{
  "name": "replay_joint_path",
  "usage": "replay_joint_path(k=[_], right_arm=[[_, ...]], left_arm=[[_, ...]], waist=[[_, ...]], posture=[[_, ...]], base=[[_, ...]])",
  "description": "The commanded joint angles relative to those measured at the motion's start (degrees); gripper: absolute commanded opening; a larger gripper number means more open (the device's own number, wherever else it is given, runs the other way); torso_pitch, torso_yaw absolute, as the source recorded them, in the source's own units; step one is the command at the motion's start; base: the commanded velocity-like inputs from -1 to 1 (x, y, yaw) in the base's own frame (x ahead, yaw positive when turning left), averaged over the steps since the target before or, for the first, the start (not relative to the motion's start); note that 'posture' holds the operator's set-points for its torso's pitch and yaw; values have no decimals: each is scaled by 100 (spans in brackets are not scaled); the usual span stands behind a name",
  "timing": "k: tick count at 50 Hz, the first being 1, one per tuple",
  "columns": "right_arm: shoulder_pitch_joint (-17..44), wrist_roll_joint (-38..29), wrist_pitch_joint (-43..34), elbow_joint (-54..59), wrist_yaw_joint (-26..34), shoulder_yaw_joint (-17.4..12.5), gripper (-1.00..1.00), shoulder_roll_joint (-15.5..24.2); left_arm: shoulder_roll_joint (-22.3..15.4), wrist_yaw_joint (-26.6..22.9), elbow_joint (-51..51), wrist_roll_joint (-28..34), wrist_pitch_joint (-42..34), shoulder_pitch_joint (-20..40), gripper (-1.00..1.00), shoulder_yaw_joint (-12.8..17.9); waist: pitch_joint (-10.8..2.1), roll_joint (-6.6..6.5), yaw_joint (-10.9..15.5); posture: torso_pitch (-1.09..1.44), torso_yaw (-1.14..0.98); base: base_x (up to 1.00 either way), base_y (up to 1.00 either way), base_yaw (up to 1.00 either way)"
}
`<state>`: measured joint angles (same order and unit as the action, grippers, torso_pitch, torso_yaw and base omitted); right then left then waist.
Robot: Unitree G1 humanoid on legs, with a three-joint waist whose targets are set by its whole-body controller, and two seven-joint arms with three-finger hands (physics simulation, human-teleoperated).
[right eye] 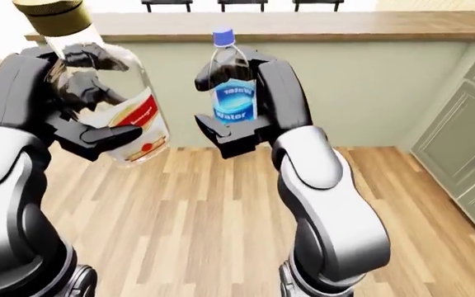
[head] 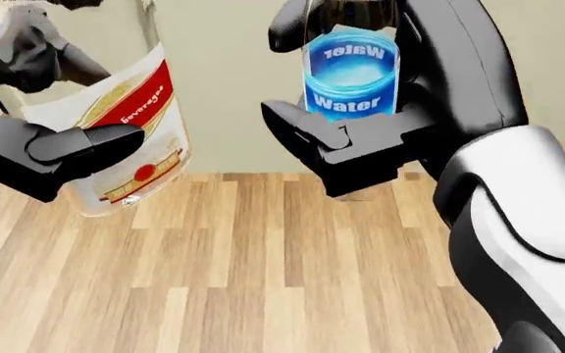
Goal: Move the drinks to the dining counter.
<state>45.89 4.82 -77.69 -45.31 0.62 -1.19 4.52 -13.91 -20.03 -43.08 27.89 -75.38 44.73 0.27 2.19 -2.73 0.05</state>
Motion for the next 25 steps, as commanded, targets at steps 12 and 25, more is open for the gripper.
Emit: replay_joint_path(k=[12, 25], right_arm=[[310, 60, 23, -212, -229, -246, -100, 132], [545, 255, -226, -342, -316, -347, -100, 191]], left_arm=[[-164, -413, -199, 364, -132, 504, -100, -32], [-250, -680, -230, 589, -291, 719, -100, -73]], waist=[[-18, 554, -34], [5, -94, 60]], posture=[[0, 0], [0, 0]], base=[[100, 0, 0], [92, 0, 0]])
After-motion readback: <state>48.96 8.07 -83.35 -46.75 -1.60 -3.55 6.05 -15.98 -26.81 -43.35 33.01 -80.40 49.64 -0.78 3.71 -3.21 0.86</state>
